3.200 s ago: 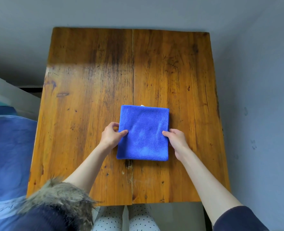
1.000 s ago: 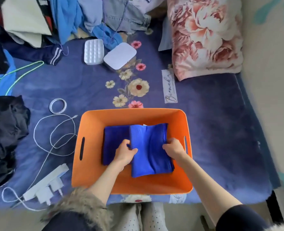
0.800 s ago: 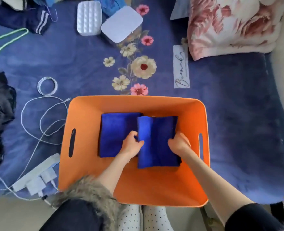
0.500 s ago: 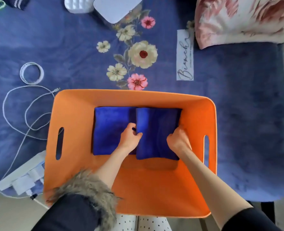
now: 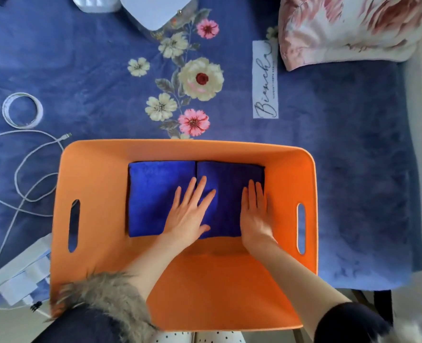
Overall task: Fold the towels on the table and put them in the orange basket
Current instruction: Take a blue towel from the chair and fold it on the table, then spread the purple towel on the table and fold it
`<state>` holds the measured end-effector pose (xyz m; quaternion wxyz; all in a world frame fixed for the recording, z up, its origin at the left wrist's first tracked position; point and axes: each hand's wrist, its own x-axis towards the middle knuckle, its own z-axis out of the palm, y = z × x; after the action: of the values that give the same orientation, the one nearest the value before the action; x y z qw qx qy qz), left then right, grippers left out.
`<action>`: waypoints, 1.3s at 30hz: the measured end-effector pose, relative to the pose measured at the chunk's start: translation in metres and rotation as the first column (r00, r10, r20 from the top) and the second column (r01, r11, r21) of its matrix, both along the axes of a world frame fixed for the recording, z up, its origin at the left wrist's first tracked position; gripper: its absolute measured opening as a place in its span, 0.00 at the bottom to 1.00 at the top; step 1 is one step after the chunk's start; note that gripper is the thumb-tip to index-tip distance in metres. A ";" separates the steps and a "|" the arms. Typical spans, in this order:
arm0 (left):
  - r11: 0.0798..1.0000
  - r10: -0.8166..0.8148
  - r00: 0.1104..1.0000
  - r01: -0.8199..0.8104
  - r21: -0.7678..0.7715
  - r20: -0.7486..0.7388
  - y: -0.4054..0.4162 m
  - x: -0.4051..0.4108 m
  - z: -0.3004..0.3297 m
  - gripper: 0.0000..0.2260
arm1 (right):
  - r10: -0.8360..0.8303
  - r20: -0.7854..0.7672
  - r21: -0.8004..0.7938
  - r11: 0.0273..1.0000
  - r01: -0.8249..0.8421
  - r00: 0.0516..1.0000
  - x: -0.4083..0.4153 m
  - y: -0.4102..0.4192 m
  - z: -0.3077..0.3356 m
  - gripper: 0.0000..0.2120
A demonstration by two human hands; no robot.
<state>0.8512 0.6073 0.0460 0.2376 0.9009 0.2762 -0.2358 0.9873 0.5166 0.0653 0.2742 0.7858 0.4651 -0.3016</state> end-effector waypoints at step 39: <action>0.996 0.003 0.927 -0.035 0.078 0.375 -0.027 0.027 0.258 0.39 | -0.486 -0.137 0.687 0.582 0.436 0.863 -0.001 -0.091 0.256 0.31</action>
<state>0.8786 0.5805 0.3043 0.2505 0.9357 0.2441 -0.0457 0.9864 0.4253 0.3214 -0.1153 0.9321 0.3142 -0.1381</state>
